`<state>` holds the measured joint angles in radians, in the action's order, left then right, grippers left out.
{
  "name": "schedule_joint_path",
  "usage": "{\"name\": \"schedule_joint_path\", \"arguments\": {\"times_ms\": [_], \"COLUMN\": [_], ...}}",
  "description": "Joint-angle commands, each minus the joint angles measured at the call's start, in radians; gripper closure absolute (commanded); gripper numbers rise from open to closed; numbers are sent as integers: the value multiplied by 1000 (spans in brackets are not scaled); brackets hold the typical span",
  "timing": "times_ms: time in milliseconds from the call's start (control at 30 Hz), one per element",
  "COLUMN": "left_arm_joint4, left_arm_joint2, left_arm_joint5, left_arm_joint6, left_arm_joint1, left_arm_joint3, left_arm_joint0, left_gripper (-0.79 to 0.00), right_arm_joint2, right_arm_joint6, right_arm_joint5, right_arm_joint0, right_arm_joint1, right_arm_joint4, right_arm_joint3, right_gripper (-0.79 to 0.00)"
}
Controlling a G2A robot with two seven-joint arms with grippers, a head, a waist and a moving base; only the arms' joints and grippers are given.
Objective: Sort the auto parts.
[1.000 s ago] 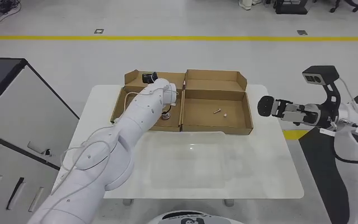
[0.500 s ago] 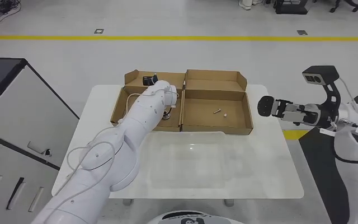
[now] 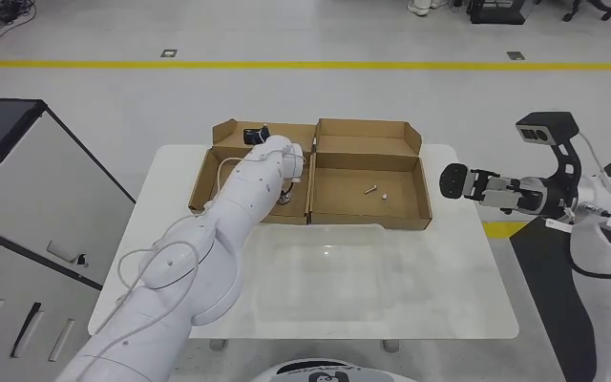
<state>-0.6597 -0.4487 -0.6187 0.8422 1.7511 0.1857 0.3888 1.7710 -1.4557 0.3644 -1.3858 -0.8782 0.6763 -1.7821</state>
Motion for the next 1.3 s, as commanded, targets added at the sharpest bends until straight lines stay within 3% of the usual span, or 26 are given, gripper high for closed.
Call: {"name": "schedule_joint_path", "arguments": {"times_ms": [0,333,667,933,1267], "left_arm_joint4": [1,13,65,132,174], "left_arm_joint2": [-5,-37,-94,-157,-223], "left_arm_joint5": [1,46,209,483,838], "left_arm_joint6": [-5,-52,-153,-263,-343], "left_arm_joint1": [1,-8,-45,-100,-191], "left_arm_joint3": [-6,-14,-20,-7,27], "left_arm_joint0": [-4,-40,-84,-82,-40], "left_gripper": [-785,-785,-785,-785,-785], "right_arm_joint2": [0,0,0,0,0], "right_arm_joint6": [0,0,0,0,0], "right_arm_joint5": [0,0,0,0,0], "right_arm_joint0": [0,0,0,0,0], "right_arm_joint1": [0,0,0,0,0], "right_arm_joint4": [0,0,0,0,0], "right_arm_joint3": [0,0,0,0,0], "right_gripper": [-785,-785,-785,-785,-785]}}
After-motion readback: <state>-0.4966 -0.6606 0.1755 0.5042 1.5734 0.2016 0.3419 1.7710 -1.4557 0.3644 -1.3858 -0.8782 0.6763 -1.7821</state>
